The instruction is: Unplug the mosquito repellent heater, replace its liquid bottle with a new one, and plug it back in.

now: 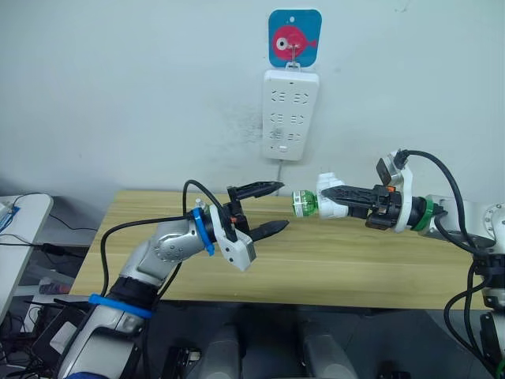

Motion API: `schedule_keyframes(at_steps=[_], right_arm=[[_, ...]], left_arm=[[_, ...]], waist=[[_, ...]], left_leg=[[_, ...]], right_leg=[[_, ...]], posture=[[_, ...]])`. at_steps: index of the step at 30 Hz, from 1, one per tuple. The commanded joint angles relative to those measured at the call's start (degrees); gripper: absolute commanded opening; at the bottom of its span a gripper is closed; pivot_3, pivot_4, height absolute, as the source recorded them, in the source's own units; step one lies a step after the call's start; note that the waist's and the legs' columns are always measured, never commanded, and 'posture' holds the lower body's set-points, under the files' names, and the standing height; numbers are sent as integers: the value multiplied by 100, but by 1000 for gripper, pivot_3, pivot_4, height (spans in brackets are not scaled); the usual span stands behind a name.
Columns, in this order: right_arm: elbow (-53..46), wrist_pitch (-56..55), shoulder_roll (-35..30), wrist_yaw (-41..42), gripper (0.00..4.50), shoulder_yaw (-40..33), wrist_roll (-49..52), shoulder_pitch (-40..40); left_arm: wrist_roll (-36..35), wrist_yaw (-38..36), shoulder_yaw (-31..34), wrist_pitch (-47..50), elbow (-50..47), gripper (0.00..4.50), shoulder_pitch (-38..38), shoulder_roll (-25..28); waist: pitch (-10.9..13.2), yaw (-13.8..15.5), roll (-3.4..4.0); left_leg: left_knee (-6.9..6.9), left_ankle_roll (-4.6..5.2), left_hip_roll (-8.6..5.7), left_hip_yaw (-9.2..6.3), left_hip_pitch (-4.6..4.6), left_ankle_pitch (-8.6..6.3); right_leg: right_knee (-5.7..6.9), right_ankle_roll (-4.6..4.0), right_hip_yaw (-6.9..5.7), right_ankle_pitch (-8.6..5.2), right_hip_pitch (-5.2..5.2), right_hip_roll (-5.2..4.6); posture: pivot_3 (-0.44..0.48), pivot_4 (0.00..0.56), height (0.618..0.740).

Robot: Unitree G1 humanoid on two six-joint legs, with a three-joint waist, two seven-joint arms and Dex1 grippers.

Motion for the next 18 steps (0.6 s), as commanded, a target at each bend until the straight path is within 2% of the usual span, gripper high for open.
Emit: schedule_keyframes(at_steps=[1, 8, 18], right_arm=[[-162, 52, 62, -4, 2988, -102, 143, -148], [-298, 52, 192, -45, 2988, -159, 143, -122], [-420, -1, 263, -83, 2988, -186, 143, -31]], left_arm=[[709, 699, -153, -497, 449, 4500, -356, -235], [1370, 1486, -320, -690, 926, 4500, -848, -427], [1642, 2028, -502, -740, 967, 4500, -1064, -398]], waist=[[0, -23, 0], [0, -62, 0], [0, -163, 0]], left_leg=[[0, 1, -1, -1, -2, -1], [-2, 4, 3, -6, -4, -2], [2, 4, 1, -25, -4, -2]], right_leg=[[1, 0, -5, 0, -1, 0], [14, 0, -16, 0, -3, 4], [19, 0, -17, 0, -3, 4]], posture=[[-76, 211, 740], [-98, 211, 740], [-105, 211, 740]])
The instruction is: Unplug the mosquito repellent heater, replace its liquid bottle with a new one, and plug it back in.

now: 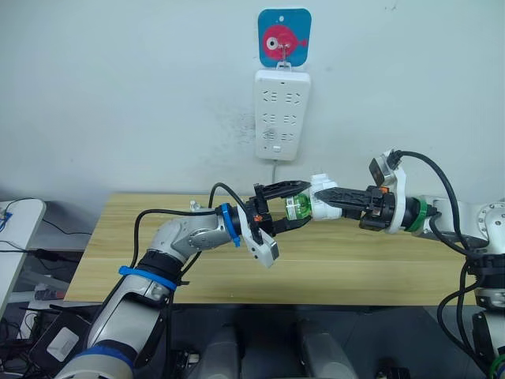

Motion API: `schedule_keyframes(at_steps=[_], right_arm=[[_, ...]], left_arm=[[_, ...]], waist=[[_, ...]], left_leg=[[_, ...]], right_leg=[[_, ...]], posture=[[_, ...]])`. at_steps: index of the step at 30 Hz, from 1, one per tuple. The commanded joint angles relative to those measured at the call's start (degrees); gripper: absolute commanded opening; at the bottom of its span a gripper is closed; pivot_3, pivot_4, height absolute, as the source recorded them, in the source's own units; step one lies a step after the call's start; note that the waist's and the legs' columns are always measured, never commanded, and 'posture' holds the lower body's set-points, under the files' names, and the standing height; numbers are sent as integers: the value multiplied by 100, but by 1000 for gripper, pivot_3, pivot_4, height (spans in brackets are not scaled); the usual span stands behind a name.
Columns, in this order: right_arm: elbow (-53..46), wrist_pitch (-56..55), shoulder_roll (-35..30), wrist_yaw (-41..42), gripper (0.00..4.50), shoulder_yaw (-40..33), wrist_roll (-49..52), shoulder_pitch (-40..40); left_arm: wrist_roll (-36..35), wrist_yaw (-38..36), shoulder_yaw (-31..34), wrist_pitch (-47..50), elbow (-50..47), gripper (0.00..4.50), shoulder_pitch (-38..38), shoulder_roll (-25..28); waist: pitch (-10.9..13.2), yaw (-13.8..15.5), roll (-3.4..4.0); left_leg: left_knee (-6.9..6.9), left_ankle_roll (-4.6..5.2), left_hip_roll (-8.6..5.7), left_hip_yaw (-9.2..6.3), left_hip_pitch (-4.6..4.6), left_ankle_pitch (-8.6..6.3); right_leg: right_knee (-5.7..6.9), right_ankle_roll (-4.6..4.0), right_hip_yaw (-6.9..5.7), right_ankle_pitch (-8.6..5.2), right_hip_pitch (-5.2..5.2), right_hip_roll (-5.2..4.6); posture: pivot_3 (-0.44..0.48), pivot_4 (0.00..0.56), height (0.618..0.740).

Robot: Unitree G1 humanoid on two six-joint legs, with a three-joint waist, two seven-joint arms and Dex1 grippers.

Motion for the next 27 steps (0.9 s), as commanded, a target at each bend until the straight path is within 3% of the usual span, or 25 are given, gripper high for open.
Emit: schedule_keyframes(at_steps=[1, 17, 20, 25, 27], right_arm=[[-194, -12, 29, 7, 2988, -177, 143, -12], [28, 48, -38, -29, 2988, -266, 143, -59], [25, 71, -48, -6, 2988, -264, 143, -55], [1, 105, -44, 36, 2988, -260, 143, -53], [-15, 112, -45, 50, 2988, -258, 143, -43]], left_arm=[[21, 242, -43, -97, -81, 4500, -119, -5], [-223, 203, -70, -220, -298, 4500, 86, 239], [-224, 204, -95, -235, -245, 3875, 55, 265], [-260, 195, -136, -214, -198, 2311, 21, 258], [-290, 186, -152, -203, -192, 2274, 1, 246]], waist=[[0, -17, 0], [0, -44, 0], [0, -44, 0], [0, -44, 0], [0, -44, 0]], left_leg=[[0, 0, 0, -1, 0, 0], [0, 0, 0, -7, 1, 0], [0, 0, 0, -7, 1, 0], [1, 0, 0, -7, 1, 0], [1, 0, 0, -7, 1, 0]], right_leg=[[0, 0, 0, 0, 0, 0], [2, 0, -1, 0, 0, 1], [2, 0, -1, 0, 0, 1], [2, 0, -1, 0, 0, 1], [2, 0, 0, 0, 0, 1]], posture=[[-104, 211, 740], [-102, 208, 740], [-103, 207, 740], [-105, 206, 740], [-104, 205, 740]])
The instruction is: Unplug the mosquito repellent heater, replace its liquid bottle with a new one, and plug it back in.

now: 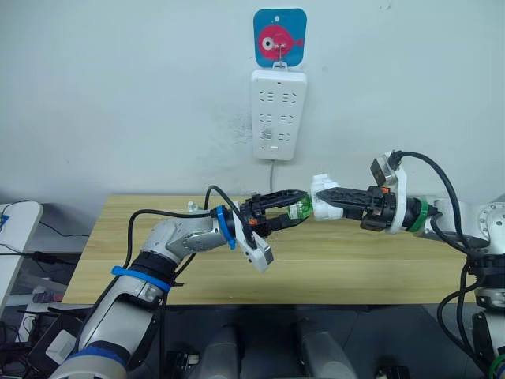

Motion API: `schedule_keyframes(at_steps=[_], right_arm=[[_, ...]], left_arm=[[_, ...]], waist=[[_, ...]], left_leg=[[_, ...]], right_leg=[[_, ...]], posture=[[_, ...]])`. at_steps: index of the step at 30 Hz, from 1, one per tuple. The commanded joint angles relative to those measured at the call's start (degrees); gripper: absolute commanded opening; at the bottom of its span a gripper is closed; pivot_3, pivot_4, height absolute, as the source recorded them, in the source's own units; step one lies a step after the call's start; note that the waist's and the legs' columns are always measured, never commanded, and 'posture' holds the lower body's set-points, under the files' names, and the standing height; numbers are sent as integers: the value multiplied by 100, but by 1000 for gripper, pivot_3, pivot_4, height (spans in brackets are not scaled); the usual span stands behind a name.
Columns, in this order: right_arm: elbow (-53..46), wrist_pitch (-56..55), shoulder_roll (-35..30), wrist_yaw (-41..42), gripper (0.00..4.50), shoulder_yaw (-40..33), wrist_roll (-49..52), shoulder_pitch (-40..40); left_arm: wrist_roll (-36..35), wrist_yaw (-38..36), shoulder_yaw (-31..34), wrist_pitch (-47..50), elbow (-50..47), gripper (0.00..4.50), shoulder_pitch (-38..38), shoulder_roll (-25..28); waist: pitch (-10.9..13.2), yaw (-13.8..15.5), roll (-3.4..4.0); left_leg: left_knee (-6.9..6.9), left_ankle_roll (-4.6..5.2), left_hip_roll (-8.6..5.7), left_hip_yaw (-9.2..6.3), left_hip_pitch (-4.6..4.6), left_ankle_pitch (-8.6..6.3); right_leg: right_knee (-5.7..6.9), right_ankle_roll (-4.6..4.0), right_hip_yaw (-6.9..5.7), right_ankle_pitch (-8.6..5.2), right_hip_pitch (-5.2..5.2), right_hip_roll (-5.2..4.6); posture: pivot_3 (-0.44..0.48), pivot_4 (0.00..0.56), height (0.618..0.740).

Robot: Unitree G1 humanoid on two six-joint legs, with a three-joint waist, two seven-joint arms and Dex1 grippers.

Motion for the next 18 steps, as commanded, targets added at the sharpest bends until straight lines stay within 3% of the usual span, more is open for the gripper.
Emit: schedule_keyframes(at_steps=[1, 5, 8, 10, 12, 15, 18], right_arm=[[-109, 35, -45, 112, 2988, -177, 143, -46], [-143, 84, -108, 188, 2988, -150, 143, -18], [-166, 134, -236, 260, 2988, -101, 143, -6], [-216, 190, -352, 348, 2988, -58, 143, 7], [-249, 206, -424, 430, 2988, -17, 143, 7], [-266, 217, -493, 541, 2988, 52, 143, -12], [-228, 228, -524, 609, 2988, 134, 143, -82]], left_arm=[[-184, -1, -47, -51, -81, 2274, -88, -17], [-1178, -686, -398, 57, -23, 2274, -121, -9], [-3230, -2166, -1087, 738, -573, 2274, -148, 253], [-5407, -3612, -1226, 2574, -1510, 2274, -24, 426], [-7290, -4384, -1000, 5008, -2283, 2274, 41, 557], [-9394, -4715, -597, 8307, -2681, 2274, -142, 801], [-11434, -4597, -114, 11351, -1845, 2274, -556, 681]], waist=[[0, 0, 0], [0, 0, 0], [0, -2, 0], [0, -11, 1], [0, -16, 1], [0, -34, 1], [0, -50, 1]], left_leg=[[0, 0, 0, 0, 0, 0], [0, 0, 0, 0, 0, 0], [0, 0, 1, 0, 0, 0], [-1, 0, 2, -1, 0, 0], [-1, 0, 3, -4, 0, 0], [4, 0, 7, -17, 0, 1], [5, 7, 8, -25, 2, 5]], right_leg=[[0, 0, 0, 0, 0, 0], [1, 0, -1, 0, 0, 0], [1, 0, -1, 0, 0, 0], [2, -1, -2, 0, 0, 2], [4, -1, -4, -1, -1, 2], [5, 0, -14, -2, 1, 6], [10, 9, -26, -8, 2, 18]], posture=[[-104, 204, 740], [-103, 203, 740], [-99, 200, 740], [-96, 196, 740], [-91, 193, 740], [-84, 188, 740], [-85, 186, 740]])
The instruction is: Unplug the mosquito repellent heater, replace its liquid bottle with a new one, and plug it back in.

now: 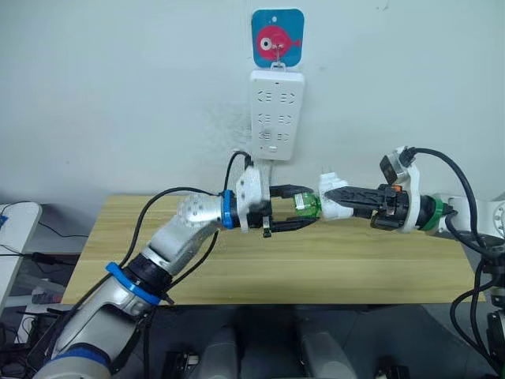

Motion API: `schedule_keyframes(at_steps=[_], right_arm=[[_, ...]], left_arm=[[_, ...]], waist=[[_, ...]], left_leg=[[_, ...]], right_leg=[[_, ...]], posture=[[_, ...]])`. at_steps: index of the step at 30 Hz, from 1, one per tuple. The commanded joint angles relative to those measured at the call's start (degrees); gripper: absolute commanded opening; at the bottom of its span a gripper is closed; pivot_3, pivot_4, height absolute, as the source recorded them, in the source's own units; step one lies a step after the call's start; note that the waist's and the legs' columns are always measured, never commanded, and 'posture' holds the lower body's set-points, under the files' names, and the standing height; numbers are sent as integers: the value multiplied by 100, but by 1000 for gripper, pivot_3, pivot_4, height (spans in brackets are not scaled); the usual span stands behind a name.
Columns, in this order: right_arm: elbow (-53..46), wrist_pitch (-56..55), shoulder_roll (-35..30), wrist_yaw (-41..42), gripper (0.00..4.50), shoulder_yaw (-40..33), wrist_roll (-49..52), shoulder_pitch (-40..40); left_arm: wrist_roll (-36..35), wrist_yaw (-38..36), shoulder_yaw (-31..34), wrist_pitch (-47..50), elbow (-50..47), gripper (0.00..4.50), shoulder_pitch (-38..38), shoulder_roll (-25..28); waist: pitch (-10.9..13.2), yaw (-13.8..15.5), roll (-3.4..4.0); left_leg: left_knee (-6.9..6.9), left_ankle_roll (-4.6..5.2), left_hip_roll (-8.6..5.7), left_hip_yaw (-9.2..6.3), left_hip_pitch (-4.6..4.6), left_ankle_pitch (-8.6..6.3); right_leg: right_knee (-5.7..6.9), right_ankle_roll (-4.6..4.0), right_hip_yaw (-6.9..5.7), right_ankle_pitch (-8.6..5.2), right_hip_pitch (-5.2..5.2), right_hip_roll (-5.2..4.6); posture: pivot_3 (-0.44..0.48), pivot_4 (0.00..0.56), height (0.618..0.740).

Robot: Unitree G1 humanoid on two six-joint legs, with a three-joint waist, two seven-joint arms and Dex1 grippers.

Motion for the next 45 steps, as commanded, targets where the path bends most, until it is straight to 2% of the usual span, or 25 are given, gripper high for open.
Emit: schedule_keyframes(at_steps=[1, 4, 6, 10, 17, 27, 36, 42, 45], right_arm=[[-175, 69, -75, 131, 2988, 67, 95, -97], [-198, 16, -80, 155, 2988, 95, 95, -76], [-201, -13, -98, 165, 2988, 69, 95, -39], [-199, -26, -200, 214, 2988, -13, 95, 57], [145, -26, -495, 228, 2988, -178, 95, 136], [188, 72, -541, 395, 2988, 55, 95, -21], [-94, 37, -310, 436, 2988, 173, 95, -21], [-342, -124, 80, 276, 2988, 356, 95, -65], [-385, -148, 156, 232, 2988, 371, 95, -74]], left_arm=[[-2170, 198, 802, 3111, 827, 2274, -419, -162], [-3097, 565, 1336, 4386, 1461, 2274, -359, -459], [-3460, 827, 1636, 4920, 1622, 2274, -206, -554], [-3723, 1227, 2071, 5453, 1386, 2274, 223, -550], [-4248, 1879, 2585, 5721, 740, 2274, 1129, -168], [-4910, 2516, 2546, 5477, 466, 2274, 1357, -151], [-4592, 2533, 2433, 5266, 386, 2274, 1245, -393], [-3710, 2065, 2336, 5144, 589, 2274, 806, -694], [-2825, 1480, 2126, 4895, 260, 2274, 693, -632]], waist=[[0, -16, 0], [-1, -74, 1], [-1, -92, 1], [0, -99, 1], [0, -72, 0], [0, 30, -1], [1, 49, -1], [1, 46, -2], [2, 45, -3]], left_leg=[[0, 2, 0, 1, 0, 1], [-1, 3, 0, 2, 0, 1], [-2, 3, 1, 1, -2, 1], [-3, 1, 4, 1, -1, 2], [0, -1, -5, 6, 3, 3], [0, -1, -8, 10, 3, 3], [0, -1, -10, 14, 2, 3], [0, -1, -11, 23, 2, 3], [-3, -1, -11, 25, 2, 3]], right_leg=[[0, 18, -4, -11, 0, 3], [-2, 20, -5, -13, 1, 7], [-5, 18, -4, -13, -1, 7], [-4, -8, -1, -1, -2, 7], [-3, -8, 13, 0, -1, -3], [-4, -9, 15, 0, -1, -5], [-7, -9, 16, 0, -1, -6], [-7, -8, 16, 0, -1, -5], [-9, -8, 15, 0, -1, -4]], posture=[[-86, 185, 740], [-97, 181, 740], [-106, 183, 740], [-113, 189, 740], [-92, 202, 740], [-71, 213, 740], [-85, 217, 740], [-89, 224, 740], [-88, 227, 740]])
